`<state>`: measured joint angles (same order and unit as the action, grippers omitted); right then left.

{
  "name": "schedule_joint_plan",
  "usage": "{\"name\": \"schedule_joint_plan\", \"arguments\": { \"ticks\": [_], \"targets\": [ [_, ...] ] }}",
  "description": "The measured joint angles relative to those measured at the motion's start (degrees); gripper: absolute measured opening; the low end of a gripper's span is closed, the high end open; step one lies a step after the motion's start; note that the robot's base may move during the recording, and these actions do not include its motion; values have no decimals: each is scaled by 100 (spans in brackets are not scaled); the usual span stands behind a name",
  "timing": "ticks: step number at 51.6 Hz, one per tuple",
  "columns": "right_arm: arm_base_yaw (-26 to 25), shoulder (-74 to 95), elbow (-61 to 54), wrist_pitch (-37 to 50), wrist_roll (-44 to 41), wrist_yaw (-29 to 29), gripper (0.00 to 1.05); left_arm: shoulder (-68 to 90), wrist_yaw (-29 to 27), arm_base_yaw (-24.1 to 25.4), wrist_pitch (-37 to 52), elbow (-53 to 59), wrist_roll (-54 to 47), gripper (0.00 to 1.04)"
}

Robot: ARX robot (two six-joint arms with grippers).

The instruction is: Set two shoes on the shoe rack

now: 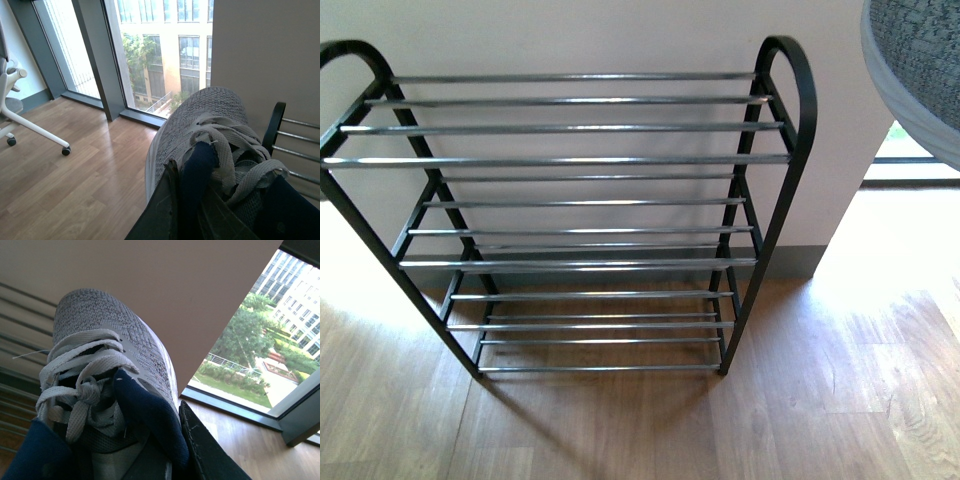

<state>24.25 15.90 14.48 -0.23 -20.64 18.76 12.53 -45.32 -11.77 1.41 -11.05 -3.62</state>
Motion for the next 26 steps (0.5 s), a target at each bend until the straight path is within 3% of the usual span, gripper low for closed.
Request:
{"name": "schedule_joint_plan", "arguments": {
  "ticks": [15, 21, 26],
  "targets": [
    [-20, 2, 2, -7, 39, -92, 1, 0, -13, 0, 0, 0, 0, 2],
    [-162, 343, 46, 105, 833, -835, 1, 0, -9, 0, 0, 0, 0, 2],
    [-190, 1639, 275, 879, 1596, -798, 1, 0, -7, 0, 0, 0, 0, 2]
  ]
}}
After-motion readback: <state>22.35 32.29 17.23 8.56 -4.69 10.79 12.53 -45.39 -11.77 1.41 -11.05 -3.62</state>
